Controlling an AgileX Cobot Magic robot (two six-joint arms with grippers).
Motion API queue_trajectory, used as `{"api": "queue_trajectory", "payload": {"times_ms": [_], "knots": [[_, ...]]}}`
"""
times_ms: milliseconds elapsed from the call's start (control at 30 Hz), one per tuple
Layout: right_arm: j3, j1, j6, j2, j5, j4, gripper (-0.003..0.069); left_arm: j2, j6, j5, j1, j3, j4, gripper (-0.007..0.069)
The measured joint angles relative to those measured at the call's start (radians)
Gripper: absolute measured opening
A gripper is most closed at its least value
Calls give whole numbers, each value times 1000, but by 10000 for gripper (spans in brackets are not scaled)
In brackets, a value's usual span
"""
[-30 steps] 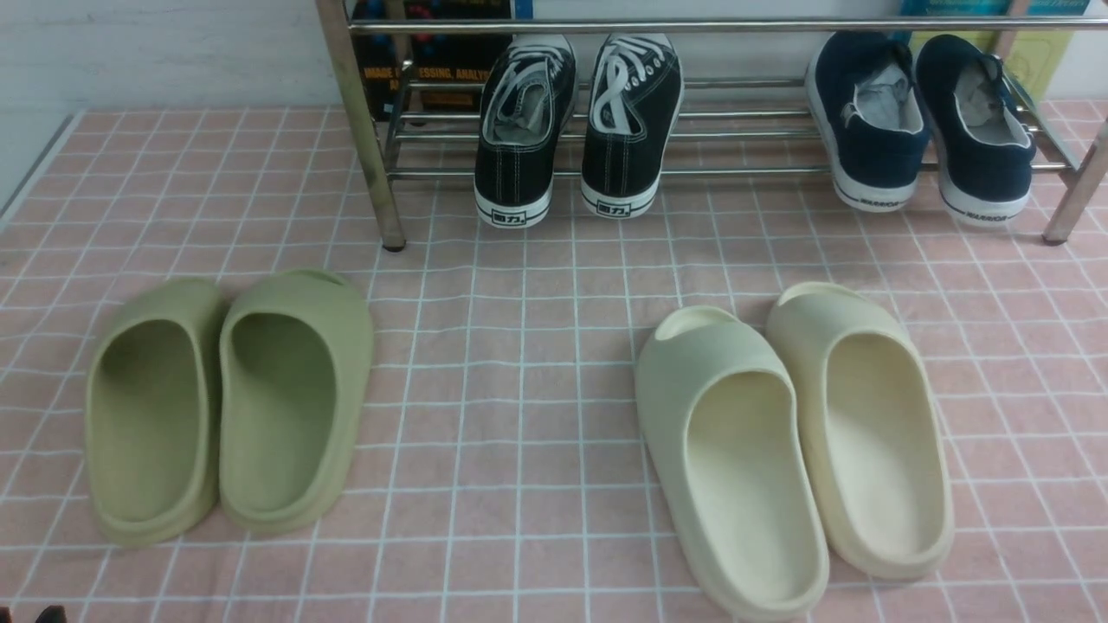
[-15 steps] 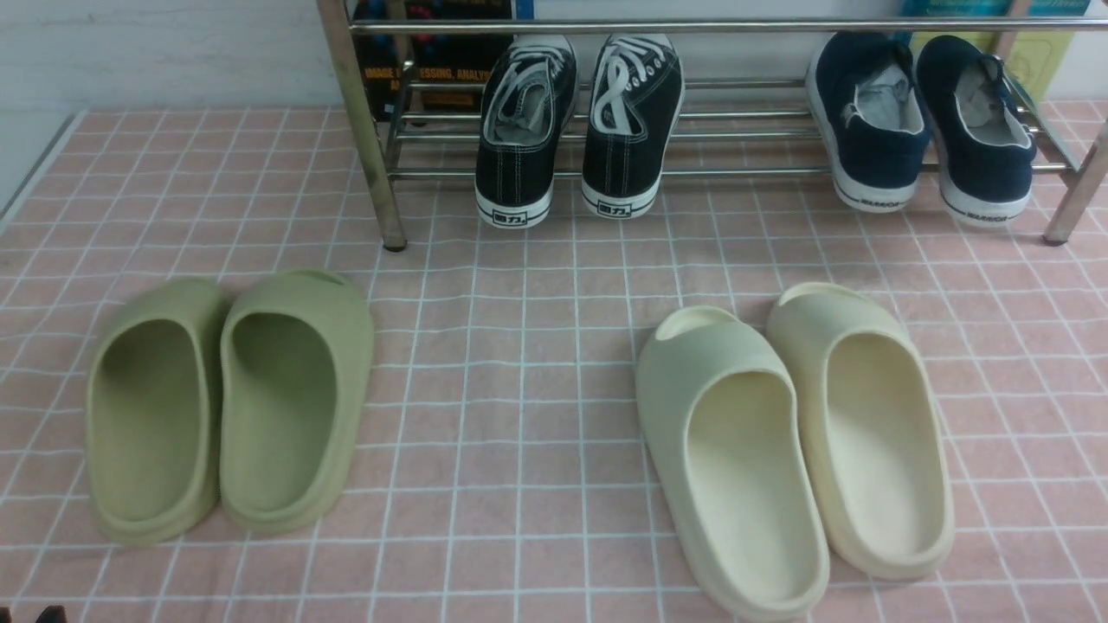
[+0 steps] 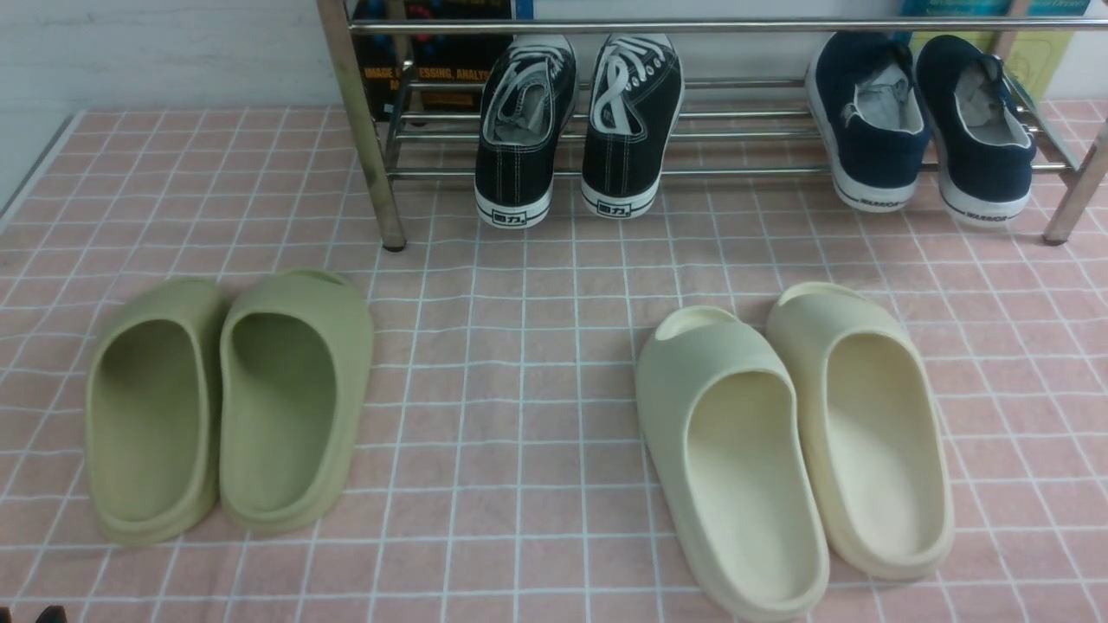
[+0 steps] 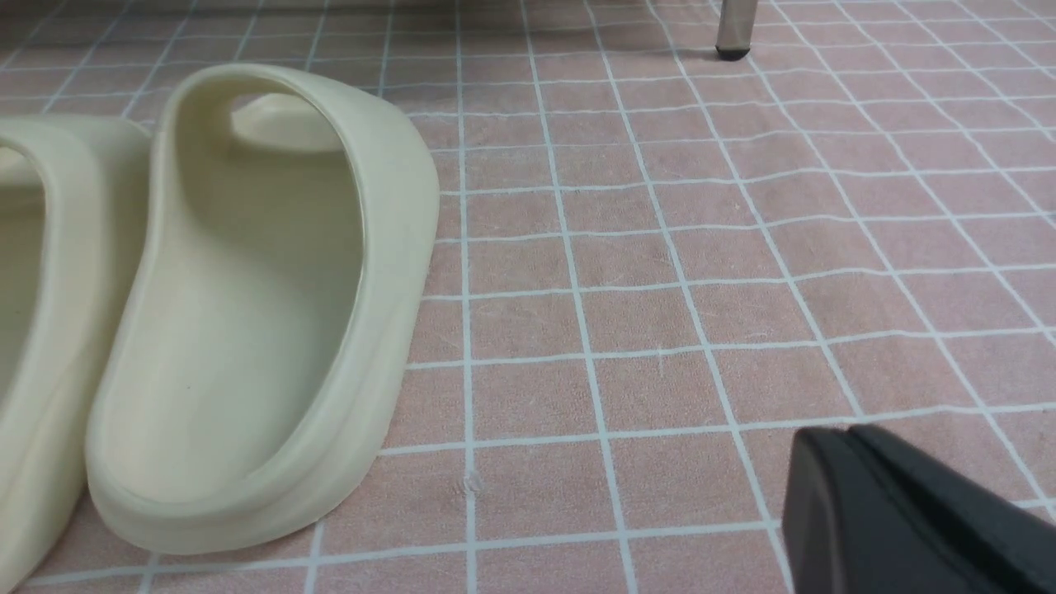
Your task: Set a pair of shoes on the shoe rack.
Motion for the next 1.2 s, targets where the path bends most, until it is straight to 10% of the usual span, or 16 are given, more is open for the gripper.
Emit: {"api": "queue_trajectory", "payload": {"times_ms": [1200], "knots": [[0,0,0,0,0,0,21,0,0,0,0,0,0,239]]}}
